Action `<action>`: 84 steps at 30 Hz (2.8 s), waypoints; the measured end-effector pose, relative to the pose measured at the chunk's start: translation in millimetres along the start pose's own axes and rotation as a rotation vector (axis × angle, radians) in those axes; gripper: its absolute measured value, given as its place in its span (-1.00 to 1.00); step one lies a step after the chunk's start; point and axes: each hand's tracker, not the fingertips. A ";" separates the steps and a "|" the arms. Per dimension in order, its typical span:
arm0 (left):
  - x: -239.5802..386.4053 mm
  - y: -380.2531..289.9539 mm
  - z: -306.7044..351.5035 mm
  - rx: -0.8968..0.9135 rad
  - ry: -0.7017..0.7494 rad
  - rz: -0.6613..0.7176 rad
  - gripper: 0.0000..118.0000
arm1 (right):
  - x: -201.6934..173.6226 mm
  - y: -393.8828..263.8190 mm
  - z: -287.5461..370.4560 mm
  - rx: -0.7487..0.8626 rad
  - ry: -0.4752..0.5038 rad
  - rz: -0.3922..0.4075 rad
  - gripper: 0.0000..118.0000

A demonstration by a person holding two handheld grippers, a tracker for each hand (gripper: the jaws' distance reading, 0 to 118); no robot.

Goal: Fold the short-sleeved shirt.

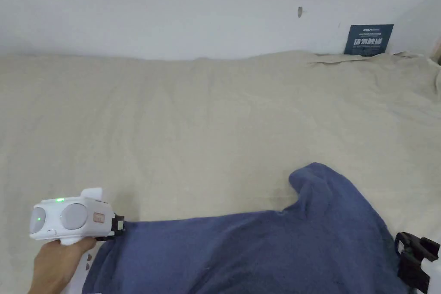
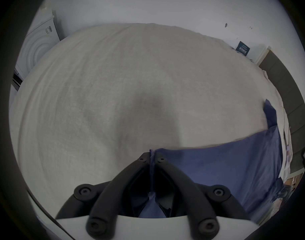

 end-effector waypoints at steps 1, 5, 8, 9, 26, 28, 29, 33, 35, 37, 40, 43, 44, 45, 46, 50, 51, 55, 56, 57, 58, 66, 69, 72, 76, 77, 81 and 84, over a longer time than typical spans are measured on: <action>1.7 -1.7 4.4 0.019 -0.009 -0.014 -0.96 | 3.8 5.1 -6.9 -0.004 0.003 -0.002 -1.00; 3.1 -9.3 34.2 0.095 -0.069 -0.023 -0.96 | 20.1 31.0 -39.9 -0.021 0.014 -0.013 -0.98; 4.6 -17.2 57.9 0.144 -0.085 -0.034 -0.96 | 29.6 48.9 -77.5 -0.063 0.013 -0.014 -0.38; 4.3 -19.3 64.3 0.151 -0.088 -0.035 -0.96 | 32.0 52.1 -92.4 -0.079 0.015 -0.013 0.18; 3.5 -31.8 98.1 0.186 -0.116 -0.024 -0.96 | 20.2 37.6 -236.6 -0.409 -0.070 0.097 0.67; 4.1 -32.8 98.8 0.182 -0.116 -0.023 -0.96 | 16.9 36.1 -234.9 -0.409 -0.063 0.118 0.03; 4.0 -33.1 98.8 0.182 -0.116 -0.024 -0.96 | 15.3 36.1 -232.0 -0.395 -0.046 0.116 -0.14; 4.9 -33.7 98.7 0.176 -0.108 -0.029 -0.96 | 8.9 37.0 -218.1 -0.384 -0.005 0.149 -0.95; 4.2 -33.9 99.5 0.181 -0.109 -0.021 -0.96 | 7.8 39.2 -209.1 -0.362 -0.003 0.166 -0.95; 5.2 -34.9 101.4 0.184 -0.106 -0.020 -0.96 | 8.6 44.0 -194.6 -0.335 0.007 0.156 -0.95; 4.9 -36.5 104.9 0.187 -0.097 -0.022 -0.96 | 9.2 50.8 -162.5 -0.292 0.042 0.148 -0.95; 4.1 -39.9 109.9 0.192 -0.092 -0.016 -0.96 | 15.2 55.3 -126.4 -0.235 0.110 0.118 -0.95; 3.0 -36.1 104.4 0.197 -0.101 0.000 -0.96 | 17.0 56.3 -110.6 -0.219 0.128 0.109 -0.95; 1.3 -37.2 105.6 0.200 -0.096 0.000 -0.96 | 19.5 56.7 -93.5 -0.202 0.146 0.094 -0.95; -1.0 -42.2 109.2 0.200 -0.089 -0.003 -0.96 | 21.5 56.7 -79.9 -0.191 0.159 0.085 -0.95; -15.3 -65.1 132.6 0.203 -0.069 -0.003 -0.96 | 26.7 51.6 -9.6 -0.155 0.204 0.072 -0.95; -23.7 -68.8 137.5 0.203 -0.067 -0.002 -0.96 | 31.9 46.1 -1.8 -0.151 0.211 0.073 -0.95; -23.9 -94.2 158.0 0.194 -0.064 -0.004 -0.96 | 37.8 24.3 43.3 -0.141 0.232 0.052 -0.95; -18.3 -105.7 161.2 0.191 -0.060 -0.008 -0.96 | 39.3 16.5 54.0 -0.137 0.233 0.047 -0.95; -11.3 -118.3 164.0 0.185 -0.062 -0.010 -0.96 | 41.6 8.3 63.0 -0.138 0.232 0.039 -0.95; -9.4 -129.9 174.0 0.180 -0.062 -0.011 -0.96 | 43.3 1.6 70.2 -0.142 0.231 0.029 -0.95; -7.9 -188.1 174.5 0.102 -0.040 -0.040 -0.96 | 62.0 -66.8 98.1 -0.209 0.199 -0.013 -0.95; -0.2 -219.4 169.9 0.063 -0.019 -0.048 -0.96 | 68.6 -92.1 93.2 -0.255 0.179 -0.037 -0.95; -17.0 -224.7 151.9 0.031 -0.009 -0.055 -0.96 | 70.9 -115.1 86.5 -0.292 0.147 -0.047 -0.95; -28.9 -234.3 134.9 0.005 0.010 -0.077 -0.96 | 74.5 -139.9 73.3 -0.343 0.118 -0.085 -0.95; -30.5 -236.2 132.2 0.003 0.007 -0.082 -0.96 | 75.3 -144.8 70.1 -0.350 0.113 -0.091 -0.95; -34.8 -240.2 126.1 0.005 0.008 -0.090 -0.96 | 77.0 -158.2 58.8 -0.380 0.085 -0.105 -0.95; -27.3 -249.5 121.1 -0.005 0.060 -0.197 -0.96 | 77.9 -165.9 55.2 -0.403 0.074 -0.112 -0.95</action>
